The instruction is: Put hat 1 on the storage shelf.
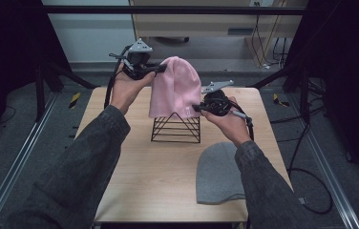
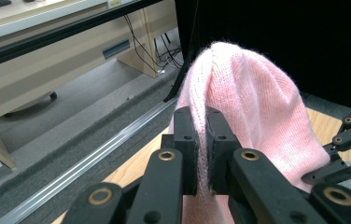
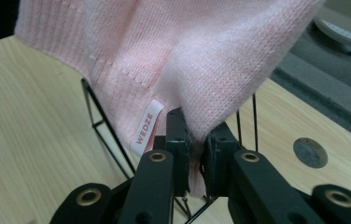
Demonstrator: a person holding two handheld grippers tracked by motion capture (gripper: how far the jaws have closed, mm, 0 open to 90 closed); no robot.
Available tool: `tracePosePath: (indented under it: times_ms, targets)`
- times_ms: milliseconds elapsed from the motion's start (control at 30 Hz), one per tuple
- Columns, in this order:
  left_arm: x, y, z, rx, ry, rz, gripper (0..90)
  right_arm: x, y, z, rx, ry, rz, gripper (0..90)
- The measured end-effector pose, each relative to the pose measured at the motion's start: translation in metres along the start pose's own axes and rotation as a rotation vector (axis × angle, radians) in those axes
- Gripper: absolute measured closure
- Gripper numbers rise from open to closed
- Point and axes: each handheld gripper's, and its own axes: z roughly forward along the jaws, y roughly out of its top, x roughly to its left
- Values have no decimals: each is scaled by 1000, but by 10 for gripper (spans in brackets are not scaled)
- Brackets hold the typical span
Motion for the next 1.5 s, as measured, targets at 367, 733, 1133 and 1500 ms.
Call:
tracePosePath:
  times_ms: [367,733,1133,1500]
  targets:
    - [-5,-16,0,8,-9,6,850,1,-11,6,23,-5,-8,823]
    - [-9,-36,3,8,-25,-23,850,-1,-19,18,74,-28,-18,820]
    - [-24,-48,1,13,-54,-7,850,0,-38,26,104,-19,3,812]
    - [-38,-66,6,69,-43,10,851,4,-44,11,89,-90,38,548]
